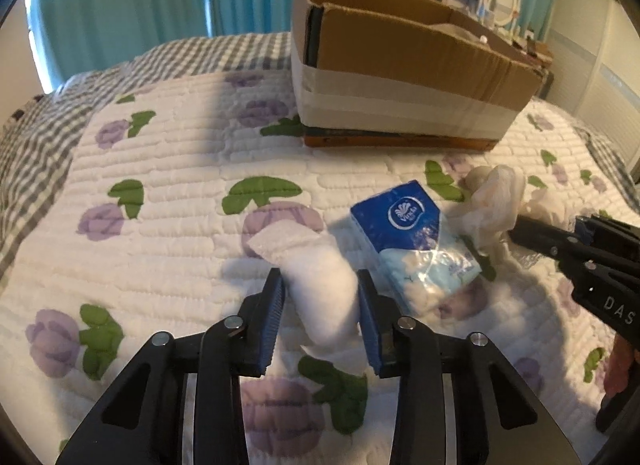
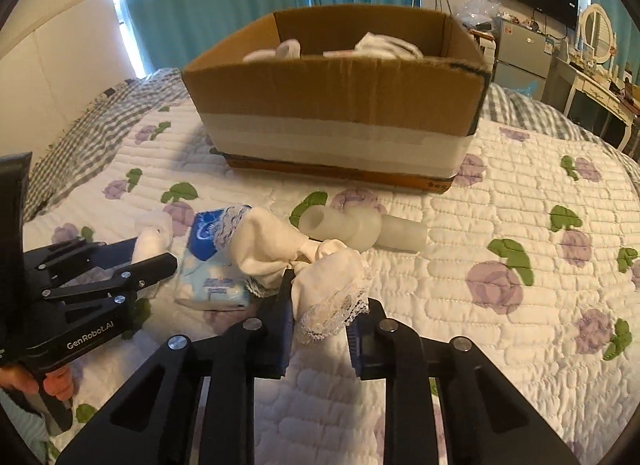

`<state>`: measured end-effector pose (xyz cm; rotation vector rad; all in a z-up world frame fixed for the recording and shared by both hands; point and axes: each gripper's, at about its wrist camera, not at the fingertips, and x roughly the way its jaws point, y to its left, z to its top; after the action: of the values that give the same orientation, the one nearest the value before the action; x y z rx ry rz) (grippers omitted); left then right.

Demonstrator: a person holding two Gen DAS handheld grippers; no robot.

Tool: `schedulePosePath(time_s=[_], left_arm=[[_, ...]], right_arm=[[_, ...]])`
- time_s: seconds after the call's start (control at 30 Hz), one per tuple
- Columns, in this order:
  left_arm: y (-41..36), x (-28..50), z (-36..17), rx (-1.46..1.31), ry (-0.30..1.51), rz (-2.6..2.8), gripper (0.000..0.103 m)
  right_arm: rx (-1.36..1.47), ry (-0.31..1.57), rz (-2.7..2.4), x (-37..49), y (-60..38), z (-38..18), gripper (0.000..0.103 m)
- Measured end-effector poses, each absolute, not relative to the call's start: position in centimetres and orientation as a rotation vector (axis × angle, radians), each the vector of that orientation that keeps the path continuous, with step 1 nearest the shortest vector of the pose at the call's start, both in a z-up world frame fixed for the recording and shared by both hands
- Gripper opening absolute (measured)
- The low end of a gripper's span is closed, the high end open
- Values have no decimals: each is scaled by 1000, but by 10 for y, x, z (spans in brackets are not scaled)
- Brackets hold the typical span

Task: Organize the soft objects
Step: 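Grasp the white cloth with the left tool while the right grasps the lace cloth, then carry both cloths over the box and release them inside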

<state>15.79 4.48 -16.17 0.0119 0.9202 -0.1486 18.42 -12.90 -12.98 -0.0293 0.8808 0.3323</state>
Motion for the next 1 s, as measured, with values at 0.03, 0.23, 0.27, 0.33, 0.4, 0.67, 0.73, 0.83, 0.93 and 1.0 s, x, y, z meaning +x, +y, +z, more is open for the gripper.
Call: schedulePosePath(time_s=[0.03,0.23,0.27,0.33,0.4,0.67,0.73,0.83,0.93,1.0], left_arm=[[47,160,-160,11,922,-153,34],[40,142,-134,27,881,-183,34],[40,138,-128,22,871,-191,34],[40,133,-119,18,859,-193,34],[39,126,-109,32,837,-187,34],[30,98,-70,50,759,-200,34],[28,91,-60,51,736,-201,34],[25,81,-45,53,705,-208,34],[20,73,-31,64,673,-212,34],[19,70,-21,69,651,-215,34]], right_arm=[[-27,874,331,181,-130,-126,21],[-25,817,332,158,-133,-101,21],[-23,805,334,154,-133,-96,21],[-32,774,334,142,-135,-83,21],[-45,752,329,131,-135,-73,21],[-45,678,325,98,-134,-38,21],[-49,657,323,91,-134,-28,21],[-52,632,320,82,-135,-15,21],[-61,606,315,75,-136,-1,21],[-66,588,313,71,-136,8,21]])
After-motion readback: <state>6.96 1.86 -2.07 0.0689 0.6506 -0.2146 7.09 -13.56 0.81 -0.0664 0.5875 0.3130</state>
